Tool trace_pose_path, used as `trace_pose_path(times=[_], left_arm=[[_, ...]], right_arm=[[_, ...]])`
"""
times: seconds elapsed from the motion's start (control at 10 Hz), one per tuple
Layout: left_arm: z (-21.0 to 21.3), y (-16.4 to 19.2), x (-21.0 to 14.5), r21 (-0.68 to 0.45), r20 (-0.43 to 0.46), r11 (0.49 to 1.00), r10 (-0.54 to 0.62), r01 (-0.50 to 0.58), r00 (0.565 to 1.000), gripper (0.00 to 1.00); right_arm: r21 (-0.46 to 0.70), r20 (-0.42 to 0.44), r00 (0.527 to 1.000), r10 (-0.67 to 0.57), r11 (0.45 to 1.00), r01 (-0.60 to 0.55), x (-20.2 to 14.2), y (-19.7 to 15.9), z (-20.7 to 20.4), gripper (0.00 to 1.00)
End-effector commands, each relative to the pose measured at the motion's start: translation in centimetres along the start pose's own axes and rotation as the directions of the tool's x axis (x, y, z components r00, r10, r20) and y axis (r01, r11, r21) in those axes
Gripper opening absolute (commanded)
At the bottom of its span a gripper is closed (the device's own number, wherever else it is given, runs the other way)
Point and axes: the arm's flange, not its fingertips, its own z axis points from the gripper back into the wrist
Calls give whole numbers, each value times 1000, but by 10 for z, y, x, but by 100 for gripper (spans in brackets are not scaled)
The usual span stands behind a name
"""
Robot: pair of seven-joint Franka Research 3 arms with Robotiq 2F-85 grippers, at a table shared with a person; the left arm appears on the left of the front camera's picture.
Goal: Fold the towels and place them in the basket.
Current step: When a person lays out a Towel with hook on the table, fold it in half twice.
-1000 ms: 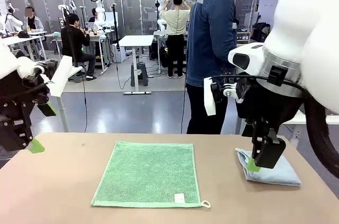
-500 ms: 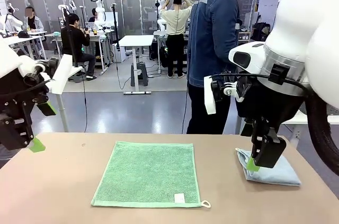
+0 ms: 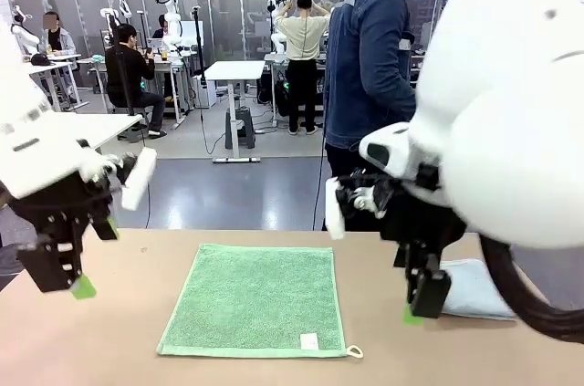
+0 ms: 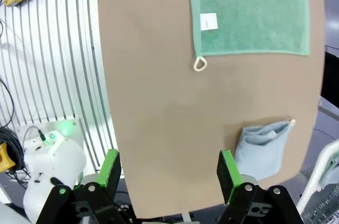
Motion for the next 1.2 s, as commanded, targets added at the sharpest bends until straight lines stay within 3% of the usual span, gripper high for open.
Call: trace_pose_path(times=[0.0,0.2,0.3,0.5,0.6,0.7,1.1], left_arm=[[-30,10,-1,-31,7,999,-38,39,999,100],[-77,18,-5,-63,7,996,-60,60,998,100],[-97,19,-4,-72,40,994,-85,87,996,100],[-137,28,0,-62,27,996,-60,62,998,100],[-151,30,5,-49,11,998,-38,39,999,100],[-163,30,9,-105,47,993,-48,53,998,100],[-212,49,12,-109,6,994,-24,24,1000,100]], right_arm=[[50,-11,1000,20,999,-19,26,-12,-36,91],[77,-45,999,30,997,-26,37,-18,-78,91],[103,-29,999,44,994,-41,39,-20,-95,91],[121,0,999,46,992,-45,48,-31,-126,91],[135,34,998,54,989,-58,49,-36,-137,91],[162,42,997,70,984,-75,52,-40,-148,91],[173,50,994,93,980,-100,56,-60,-181,91]])
